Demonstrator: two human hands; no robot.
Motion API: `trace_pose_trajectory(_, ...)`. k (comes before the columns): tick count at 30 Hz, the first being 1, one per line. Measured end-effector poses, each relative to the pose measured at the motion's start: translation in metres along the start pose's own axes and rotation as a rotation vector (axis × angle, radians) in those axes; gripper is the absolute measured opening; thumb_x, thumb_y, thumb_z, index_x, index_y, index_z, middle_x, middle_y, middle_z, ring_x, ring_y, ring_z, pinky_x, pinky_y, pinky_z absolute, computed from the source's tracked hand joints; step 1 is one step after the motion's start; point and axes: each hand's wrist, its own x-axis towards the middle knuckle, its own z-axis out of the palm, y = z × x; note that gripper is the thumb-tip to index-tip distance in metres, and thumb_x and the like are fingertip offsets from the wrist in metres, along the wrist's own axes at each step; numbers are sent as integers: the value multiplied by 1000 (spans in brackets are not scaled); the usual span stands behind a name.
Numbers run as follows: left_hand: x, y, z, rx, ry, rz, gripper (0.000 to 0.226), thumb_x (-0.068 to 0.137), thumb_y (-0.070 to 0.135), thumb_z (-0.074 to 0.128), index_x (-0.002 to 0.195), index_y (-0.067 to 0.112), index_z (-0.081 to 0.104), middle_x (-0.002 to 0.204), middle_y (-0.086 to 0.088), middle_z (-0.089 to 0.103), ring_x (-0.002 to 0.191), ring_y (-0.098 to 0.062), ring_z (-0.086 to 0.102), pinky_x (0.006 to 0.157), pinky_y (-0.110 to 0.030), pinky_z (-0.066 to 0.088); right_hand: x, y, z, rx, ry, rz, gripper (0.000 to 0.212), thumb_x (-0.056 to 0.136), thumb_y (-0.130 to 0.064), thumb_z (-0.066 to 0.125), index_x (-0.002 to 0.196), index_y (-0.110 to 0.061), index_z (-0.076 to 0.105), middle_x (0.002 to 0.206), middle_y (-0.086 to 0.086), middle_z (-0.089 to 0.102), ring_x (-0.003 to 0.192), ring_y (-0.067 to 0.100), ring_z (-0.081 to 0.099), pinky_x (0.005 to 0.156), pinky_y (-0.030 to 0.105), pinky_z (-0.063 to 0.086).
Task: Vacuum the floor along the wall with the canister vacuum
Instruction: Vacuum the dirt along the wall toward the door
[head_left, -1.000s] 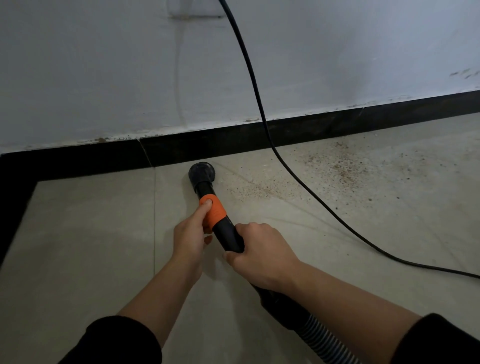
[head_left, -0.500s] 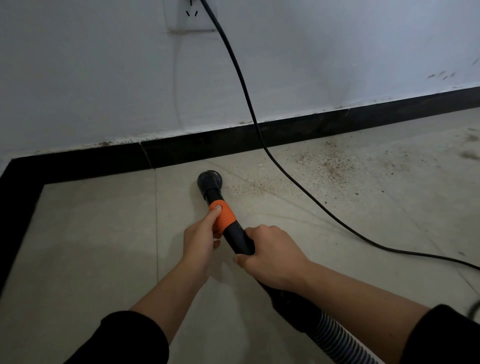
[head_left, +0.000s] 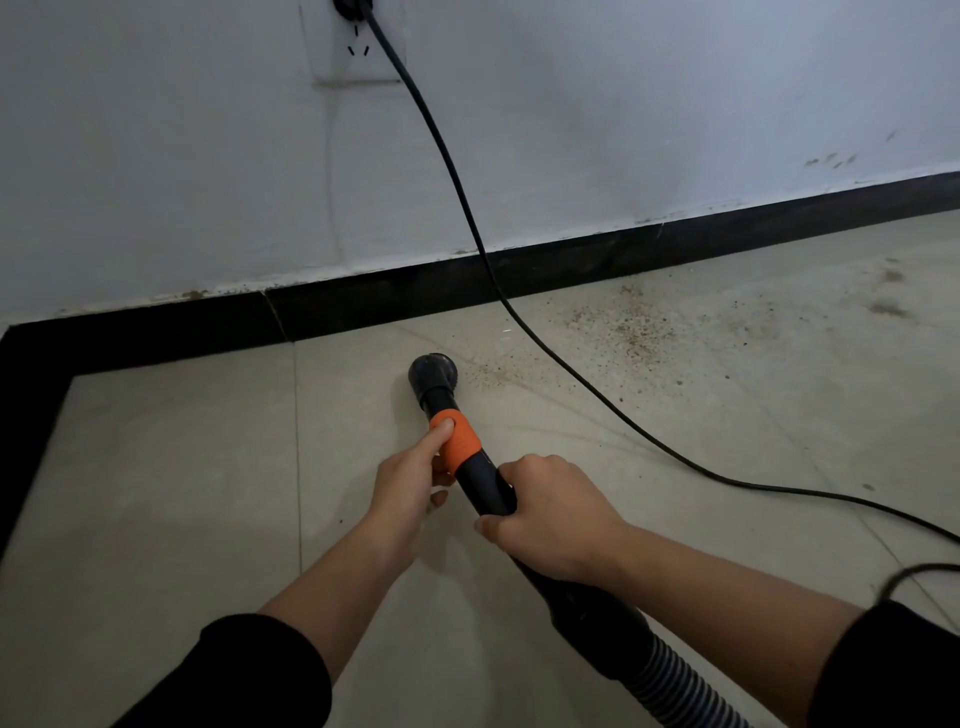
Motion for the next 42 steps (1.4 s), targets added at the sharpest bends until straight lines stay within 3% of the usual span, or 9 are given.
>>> trace_pose_trajectory(9,-11,-1,2,50,-36,3,21,91,42,61,91,21,64,100,-11,67,83,-19,58,74,-30,46,-12,4,-7,-6,-19,5,21,77,-33,67,77,-15,57,65,1,54,60,21,55,49,26,40)
trace_pose_trajectory(18,-9,-2,22,49,-66,-12,30,90,43,62,97,15,65,98,-11,67,80,-18,58,72,-30,47,-18,16,-18,-27,5,35,21,76,-33,66,73,-17,52,64,0,52,60,20,54,48,26,36)
trace_pose_trajectory(29,-5,-5,49,42,-100,-11,23,90,43,62,89,20,62,107,-15,67,83,-18,59,72,-29,47,-22,35,-27,-16,28,86,23,76,-33,66,70,-19,49,64,0,53,61,19,55,49,26,36)
trace_pose_trajectory(36,-4,-8,63,56,-117,-33,31,89,45,62,99,16,63,107,-14,68,82,-17,59,70,-28,47,-28,44,-32,-31,39,109,23,76,-33,67,70,-19,50,64,0,52,61,18,53,49,26,35)
trace_pose_trajectory(42,-6,-10,66,72,-142,-38,34,89,46,62,106,16,64,104,-12,67,81,-17,58,73,-30,48,-31,47,-33,-29,54,122,23,73,-32,67,70,-15,53,64,2,54,65,23,58,53,28,43)
